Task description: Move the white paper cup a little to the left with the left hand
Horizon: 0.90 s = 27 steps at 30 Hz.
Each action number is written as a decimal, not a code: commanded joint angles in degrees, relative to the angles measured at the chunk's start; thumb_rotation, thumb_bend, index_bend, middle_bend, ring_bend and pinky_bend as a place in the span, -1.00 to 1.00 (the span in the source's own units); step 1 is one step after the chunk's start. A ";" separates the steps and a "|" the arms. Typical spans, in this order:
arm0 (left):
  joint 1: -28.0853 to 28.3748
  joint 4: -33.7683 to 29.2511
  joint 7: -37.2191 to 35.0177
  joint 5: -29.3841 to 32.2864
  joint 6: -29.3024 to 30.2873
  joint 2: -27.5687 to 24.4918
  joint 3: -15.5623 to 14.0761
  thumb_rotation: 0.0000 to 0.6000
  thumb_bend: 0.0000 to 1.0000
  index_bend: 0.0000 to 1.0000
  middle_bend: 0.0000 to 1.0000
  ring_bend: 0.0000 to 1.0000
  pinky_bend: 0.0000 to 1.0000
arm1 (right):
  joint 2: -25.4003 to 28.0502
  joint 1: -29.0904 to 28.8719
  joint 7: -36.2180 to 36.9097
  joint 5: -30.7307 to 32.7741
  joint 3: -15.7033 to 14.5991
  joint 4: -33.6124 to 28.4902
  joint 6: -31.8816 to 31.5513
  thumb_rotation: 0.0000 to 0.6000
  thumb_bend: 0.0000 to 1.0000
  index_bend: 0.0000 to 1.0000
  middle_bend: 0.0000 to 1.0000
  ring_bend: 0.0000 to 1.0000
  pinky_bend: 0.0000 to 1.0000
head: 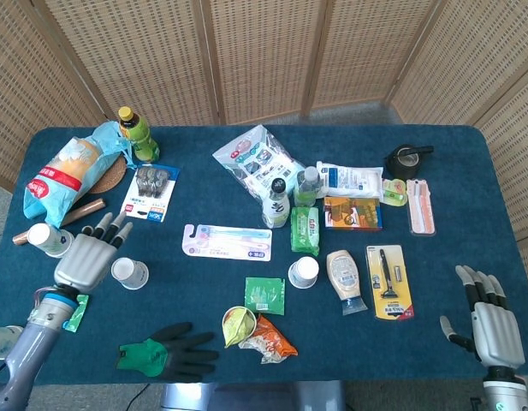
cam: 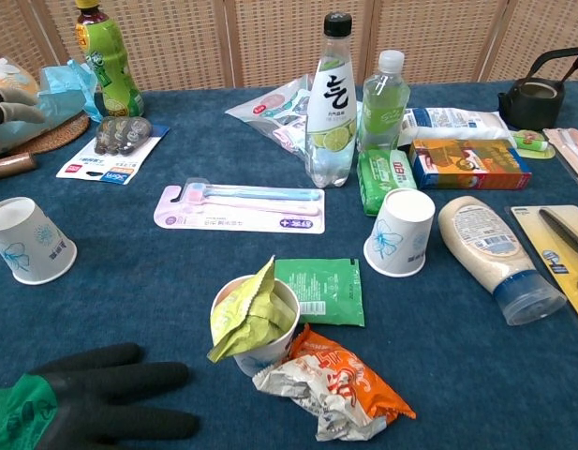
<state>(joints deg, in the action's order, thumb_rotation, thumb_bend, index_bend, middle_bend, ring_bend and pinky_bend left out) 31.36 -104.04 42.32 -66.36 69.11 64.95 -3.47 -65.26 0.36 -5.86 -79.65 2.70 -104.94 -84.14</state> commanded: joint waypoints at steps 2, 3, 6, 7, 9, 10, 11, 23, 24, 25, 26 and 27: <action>-6.36 -0.54 -18.46 -2.42 2.27 -4.16 1.23 1.00 -0.22 -1.00 -0.99 -0.87 -0.34 | -0.12 -0.39 -1.69 0.42 0.60 0.33 -0.18 1.00 -0.24 -1.00 -0.95 -1.00 -1.00; -7.22 -0.36 -21.12 -2.91 2.46 -4.76 1.12 1.00 -0.22 -1.00 -0.99 -0.87 -0.34 | -0.23 -0.50 -2.27 0.76 0.84 0.56 -0.23 1.00 -0.23 -1.00 -0.95 -1.00 -1.00; -9.41 0.73 -27.71 -4.36 3.14 -5.64 0.87 1.00 -0.22 -1.00 -0.97 -0.86 -0.34 | -0.52 -0.76 -2.93 1.62 1.40 0.89 -0.17 1.00 -0.23 -1.00 -0.95 -1.00 -1.00; -10.05 1.27 -29.31 -4.70 3.38 -5.77 0.77 1.00 -0.22 -1.00 -0.96 -0.86 -0.34 | -0.58 -0.84 -2.93 1.70 1.50 1.00 -0.13 1.00 -0.23 -1.00 -0.95 -1.00 -1.00; -11.36 2.46 -32.07 -5.37 4.03 -5.84 0.55 1.00 -0.22 -1.00 -0.95 -0.85 -0.34 | -0.58 -0.94 -3.05 1.92 1.67 1.15 -0.08 1.00 -0.23 -1.00 -0.95 -1.00 -1.00; -12.29 3.21 -33.96 -5.68 4.50 -5.77 0.42 1.00 -0.22 -1.00 -0.95 -0.85 -0.34 | -0.54 -0.99 -3.21 1.99 1.80 1.24 -0.18 1.00 -0.23 -1.00 -0.95 -1.00 -1.00; -12.98 3.81 -35.44 -5.91 4.78 -5.70 0.30 1.00 -0.22 -1.00 -0.94 -0.85 -0.35 | -0.51 -0.99 -3.39 1.94 1.90 1.36 -0.39 1.00 -0.23 -1.00 -0.95 -1.00 -1.00; -22.59 11.91 -53.44 -11.43 11.64 -5.42 -1.44 1.00 -0.22 -1.00 -0.87 -0.84 -0.41 | 0.55 -0.14 -3.18 -0.66 1.36 0.70 -2.69 1.00 -0.23 -1.00 -0.95 -1.00 -1.00; -23.16 12.47 -54.30 -12.07 12.20 -5.32 -1.48 1.00 -0.22 -1.00 -0.86 -0.84 -0.42 | 0.55 -0.16 -3.16 -0.91 1.23 0.54 -2.62 1.00 -0.23 -1.00 -0.95 -1.00 -1.00; -23.52 12.79 -54.76 -12.65 12.61 -5.29 -1.54 1.00 -0.22 -1.00 -0.86 -0.84 -0.42 | 0.54 -0.20 -3.20 -1.08 1.14 0.44 -2.55 1.00 -0.23 -1.00 -0.95 -1.00 -1.00; -23.87 13.03 -55.09 -13.26 13.07 -5.28 -1.59 1.00 -0.22 -1.00 -0.86 -0.83 -0.42 | 0.52 -0.23 -3.27 -1.21 1.08 0.32 -2.51 1.00 -0.23 -1.00 -0.95 -1.00 -1.00; -24.27 13.27 -55.28 -14.02 13.63 -5.28 -1.64 1.00 -0.22 -1.00 -0.86 -0.83 -0.42 | 0.47 -0.28 -3.43 -1.40 1.01 0.14 -2.46 1.00 -0.24 -1.00 -0.95 -1.00 -1.00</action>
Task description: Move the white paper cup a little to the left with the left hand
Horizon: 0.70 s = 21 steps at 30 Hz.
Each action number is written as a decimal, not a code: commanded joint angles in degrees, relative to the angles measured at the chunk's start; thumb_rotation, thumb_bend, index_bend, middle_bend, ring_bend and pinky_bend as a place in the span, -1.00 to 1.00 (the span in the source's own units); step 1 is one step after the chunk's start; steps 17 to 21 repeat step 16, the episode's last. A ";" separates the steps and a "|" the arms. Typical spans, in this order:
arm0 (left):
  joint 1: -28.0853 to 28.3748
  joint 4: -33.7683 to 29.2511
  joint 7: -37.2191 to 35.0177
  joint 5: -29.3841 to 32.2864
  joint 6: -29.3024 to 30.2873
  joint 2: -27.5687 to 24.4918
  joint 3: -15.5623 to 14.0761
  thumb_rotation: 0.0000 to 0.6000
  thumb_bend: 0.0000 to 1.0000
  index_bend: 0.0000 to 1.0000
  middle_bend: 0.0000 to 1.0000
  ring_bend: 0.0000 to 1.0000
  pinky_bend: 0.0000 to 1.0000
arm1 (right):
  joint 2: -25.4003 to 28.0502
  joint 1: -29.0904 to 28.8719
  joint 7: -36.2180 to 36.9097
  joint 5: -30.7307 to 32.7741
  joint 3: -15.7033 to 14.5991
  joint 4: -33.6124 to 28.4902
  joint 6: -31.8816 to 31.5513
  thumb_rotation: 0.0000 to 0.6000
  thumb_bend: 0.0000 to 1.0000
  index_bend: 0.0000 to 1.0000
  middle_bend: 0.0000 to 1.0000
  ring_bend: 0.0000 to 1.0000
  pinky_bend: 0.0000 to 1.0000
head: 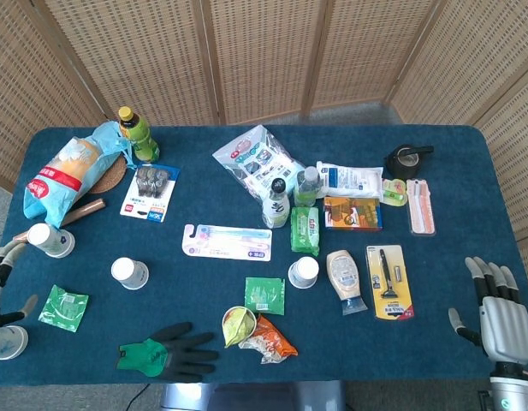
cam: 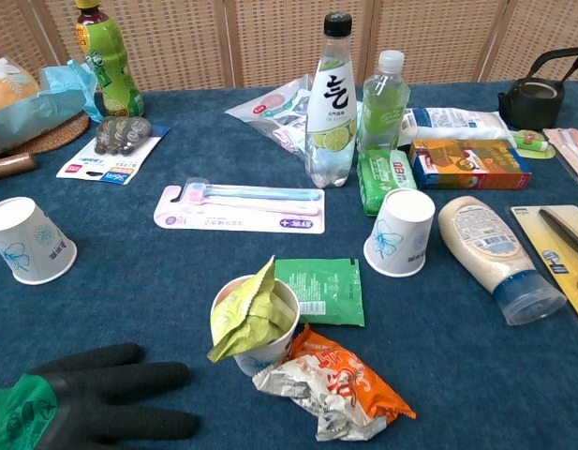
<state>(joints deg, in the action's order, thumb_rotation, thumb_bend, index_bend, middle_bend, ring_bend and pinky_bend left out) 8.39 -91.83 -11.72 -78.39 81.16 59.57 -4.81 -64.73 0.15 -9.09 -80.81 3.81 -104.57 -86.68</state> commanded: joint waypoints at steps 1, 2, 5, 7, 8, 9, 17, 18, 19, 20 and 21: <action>-1.57 1.18 -1.24 -2.49 1.98 0.11 -0.29 1.00 -0.22 -1.00 -0.85 -0.83 -0.42 | -0.09 -0.10 -0.30 -0.36 -0.18 -0.36 0.12 1.00 -0.24 -1.00 -0.95 -1.00 -1.00; -1.80 1.25 -1.16 -2.93 2.37 0.12 -0.24 1.00 -0.22 -1.00 -0.85 -0.83 -0.42 | -0.14 -0.11 -0.37 -0.48 -0.24 -0.49 0.14 1.00 -0.23 -1.00 -0.95 -1.00 -1.00; -2.27 1.28 -0.70 -3.96 2.92 0.15 -0.06 1.00 -0.22 -1.00 -0.85 -0.83 -0.42 | -0.27 -0.15 -0.49 -0.70 -0.40 -0.79 0.24 1.00 -0.23 -1.00 -0.95 -1.00 -1.00; -2.38 1.15 -0.64 -4.25 2.79 0.11 0.21 1.00 -0.22 -1.00 -0.85 -0.83 -0.43 | -0.29 -0.15 -0.60 -0.91 -0.55 -0.95 0.28 1.00 -0.23 -1.00 -0.95 -1.00 -1.00; -2.40 1.08 -0.63 -4.33 2.73 0.10 0.35 1.00 -0.22 -1.00 -0.85 -0.83 -0.43 | -0.29 -0.15 -0.59 -0.99 -0.63 -1.00 0.33 1.00 -0.23 -1.00 -0.95 -1.00 -1.00; -2.42 1.01 -0.57 -4.43 2.67 0.12 0.48 1.00 -0.22 -1.00 -0.85 -0.83 -0.43 | -0.27 -0.15 -0.58 -1.05 -0.71 -1.03 0.40 1.00 -0.23 -1.00 -0.95 -1.00 -1.00; -2.47 0.24 1.15 -5.15 1.85 0.37 1.14 1.00 -0.22 -1.00 -0.85 -0.83 -0.43 | -0.41 -0.08 0.05 -0.80 -0.91 -0.61 0.75 1.00 -0.23 -1.00 -0.95 -1.00 -1.00; -2.47 0.24 1.15 -5.15 1.85 0.37 1.14 1.00 -0.22 -1.00 -0.85 -0.83 -0.43 | -0.41 -0.08 0.05 -0.80 -0.91 -0.61 0.75 1.00 -0.23 -1.00 -0.95 -1.00 -1.00; -2.47 0.24 1.15 -5.15 1.85 0.37 1.14 1.00 -0.22 -1.00 -0.85 -0.83 -0.43 | -0.41 -0.08 0.05 -0.80 -0.91 -0.61 0.75 1.00 -0.23 -1.00 -0.95 -1.00 -1.00; -2.47 0.24 1.15 -5.15 1.85 0.37 1.14 1.00 -0.22 -1.00 -0.85 -0.83 -0.43 | -0.41 -0.08 0.05 -0.80 -0.91 -0.61 0.75 1.00 -0.23 -1.00 -0.95 -1.00 -1.00; -2.47 0.24 1.15 -5.15 1.85 0.37 1.14 1.00 -0.22 -1.00 -0.85 -0.83 -0.43 | -0.41 -0.08 0.05 -0.80 -0.91 -0.61 0.75 1.00 -0.23 -1.00 -0.95 -1.00 -1.00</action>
